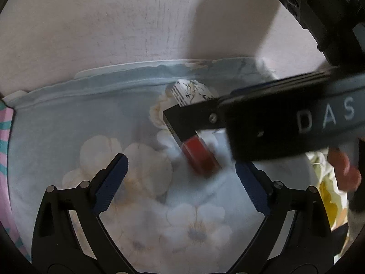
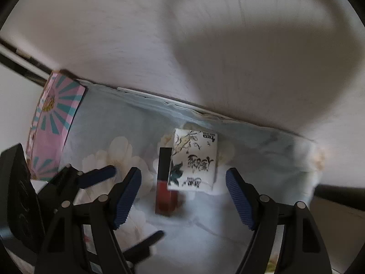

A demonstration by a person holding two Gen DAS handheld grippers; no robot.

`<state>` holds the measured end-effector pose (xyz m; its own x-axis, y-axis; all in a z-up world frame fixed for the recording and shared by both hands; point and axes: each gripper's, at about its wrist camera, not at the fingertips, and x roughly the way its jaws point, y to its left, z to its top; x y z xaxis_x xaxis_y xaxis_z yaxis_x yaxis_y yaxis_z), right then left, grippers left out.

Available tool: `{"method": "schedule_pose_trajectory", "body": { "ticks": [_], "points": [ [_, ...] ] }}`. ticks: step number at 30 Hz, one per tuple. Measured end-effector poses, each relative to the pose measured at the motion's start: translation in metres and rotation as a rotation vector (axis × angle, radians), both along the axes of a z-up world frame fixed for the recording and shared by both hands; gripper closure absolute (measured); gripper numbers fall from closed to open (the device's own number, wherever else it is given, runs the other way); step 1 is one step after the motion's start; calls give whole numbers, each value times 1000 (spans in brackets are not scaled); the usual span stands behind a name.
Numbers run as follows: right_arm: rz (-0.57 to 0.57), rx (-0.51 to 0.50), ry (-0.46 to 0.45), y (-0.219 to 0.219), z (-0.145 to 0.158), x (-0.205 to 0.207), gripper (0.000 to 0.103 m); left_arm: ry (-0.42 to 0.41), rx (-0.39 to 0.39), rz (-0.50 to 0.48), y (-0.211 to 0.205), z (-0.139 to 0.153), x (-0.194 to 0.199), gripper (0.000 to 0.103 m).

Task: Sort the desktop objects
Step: 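Grasp the red lipstick with left gripper while right grasps the white printed box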

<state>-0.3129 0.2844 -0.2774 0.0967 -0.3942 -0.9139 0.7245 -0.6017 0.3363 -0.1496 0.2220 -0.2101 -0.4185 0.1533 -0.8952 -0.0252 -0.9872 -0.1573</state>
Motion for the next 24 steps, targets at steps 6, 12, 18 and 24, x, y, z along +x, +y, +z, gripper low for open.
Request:
{"method": "schedule_pose_trajectory", "body": {
  "ticks": [6,12,18,24],
  "points": [
    [-30,3,-34,-1,-19,-2,38,-24,21,27,2,-15,-3,29],
    [-43,-15,-55,-1,-25,-4,61,-22,0,-20,13,-14,-2,74],
    [-76,-40,-50,5,-21,-5,61,-34,19,-20,4,-12,5,85],
    [-100,-50,-36,8,-9,-1,61,-27,6,-51,0,-6,18,85]
  ]
}}
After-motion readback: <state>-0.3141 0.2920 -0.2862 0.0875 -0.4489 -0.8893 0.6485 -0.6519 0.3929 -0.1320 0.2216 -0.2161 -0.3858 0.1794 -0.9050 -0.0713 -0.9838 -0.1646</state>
